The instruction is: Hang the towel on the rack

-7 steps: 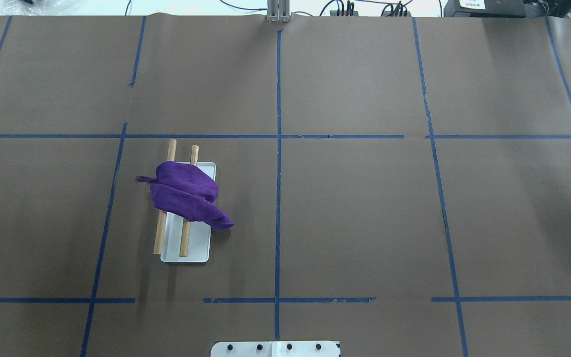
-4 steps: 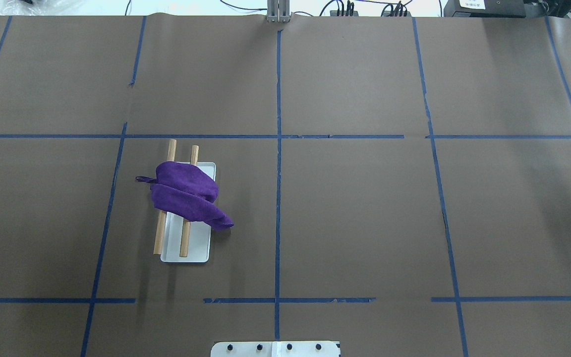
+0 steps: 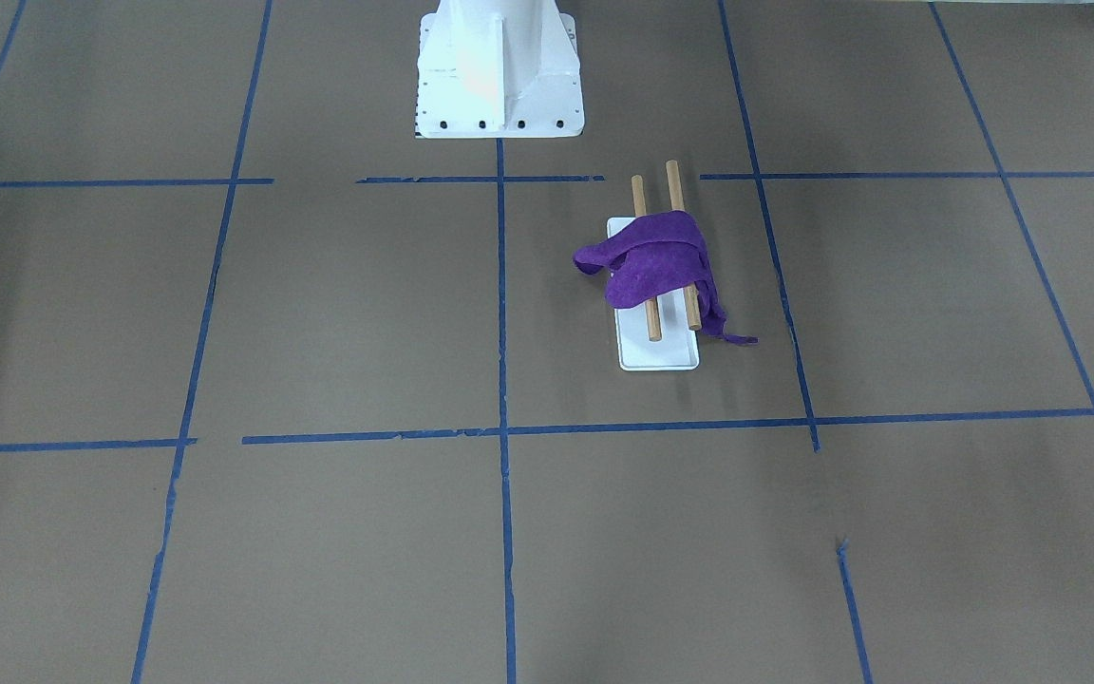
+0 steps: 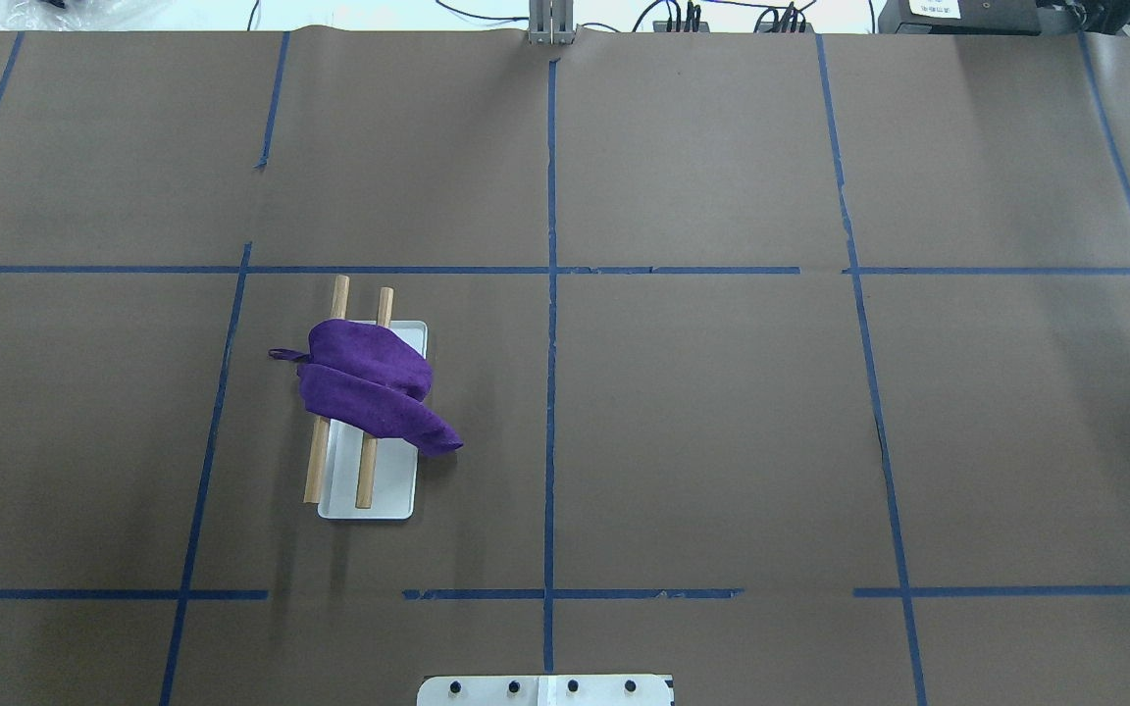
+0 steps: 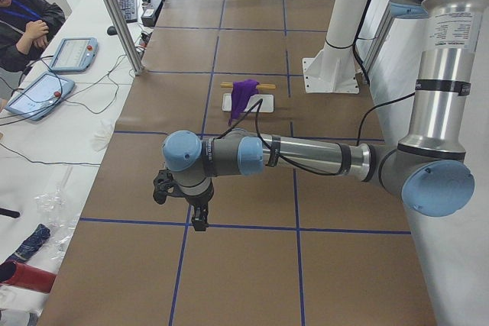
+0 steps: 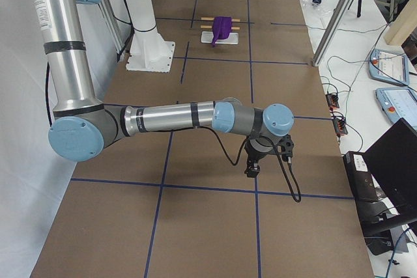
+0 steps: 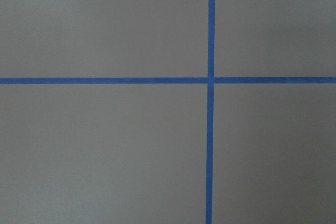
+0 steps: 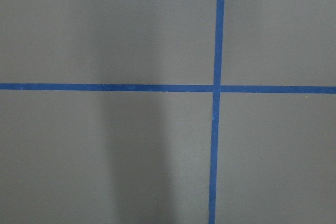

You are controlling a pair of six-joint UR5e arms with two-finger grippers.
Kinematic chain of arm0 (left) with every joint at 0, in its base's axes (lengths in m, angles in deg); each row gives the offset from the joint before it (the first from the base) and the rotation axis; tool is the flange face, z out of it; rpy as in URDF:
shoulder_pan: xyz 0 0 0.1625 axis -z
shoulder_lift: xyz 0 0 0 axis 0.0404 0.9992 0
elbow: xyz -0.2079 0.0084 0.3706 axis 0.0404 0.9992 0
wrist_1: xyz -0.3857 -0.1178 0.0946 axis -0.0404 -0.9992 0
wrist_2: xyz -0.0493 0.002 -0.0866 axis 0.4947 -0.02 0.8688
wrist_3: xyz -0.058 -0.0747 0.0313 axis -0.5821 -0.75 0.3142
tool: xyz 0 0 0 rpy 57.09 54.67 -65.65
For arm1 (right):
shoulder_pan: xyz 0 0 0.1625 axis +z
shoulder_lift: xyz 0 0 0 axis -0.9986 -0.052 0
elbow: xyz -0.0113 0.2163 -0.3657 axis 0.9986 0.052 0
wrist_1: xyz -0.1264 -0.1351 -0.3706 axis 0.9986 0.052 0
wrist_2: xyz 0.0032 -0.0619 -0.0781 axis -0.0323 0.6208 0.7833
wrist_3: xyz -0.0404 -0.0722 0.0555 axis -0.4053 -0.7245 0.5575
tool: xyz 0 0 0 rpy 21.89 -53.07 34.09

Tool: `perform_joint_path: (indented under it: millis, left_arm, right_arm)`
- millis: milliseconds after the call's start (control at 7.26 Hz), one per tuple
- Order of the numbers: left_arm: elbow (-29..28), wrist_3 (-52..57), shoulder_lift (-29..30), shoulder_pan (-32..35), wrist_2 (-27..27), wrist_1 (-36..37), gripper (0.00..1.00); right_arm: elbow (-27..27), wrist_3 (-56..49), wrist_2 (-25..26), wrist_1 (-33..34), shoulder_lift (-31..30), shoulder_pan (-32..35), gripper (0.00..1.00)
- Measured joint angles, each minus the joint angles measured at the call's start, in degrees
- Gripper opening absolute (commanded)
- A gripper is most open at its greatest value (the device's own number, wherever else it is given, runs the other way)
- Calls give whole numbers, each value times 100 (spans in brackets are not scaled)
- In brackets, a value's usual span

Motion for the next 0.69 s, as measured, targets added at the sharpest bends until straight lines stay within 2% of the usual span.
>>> perform_joint_path:
  millis: [413, 688]
  left_arm:
    - [25, -6, -5, 0, 21, -2, 100]
    - [28, -14, 1, 0, 22, -2, 100]
  right_arm:
    - [29, -152, 180, -1027, -592, 361, 100]
    - [22, -131, 185, -1190, -787, 440, 100]
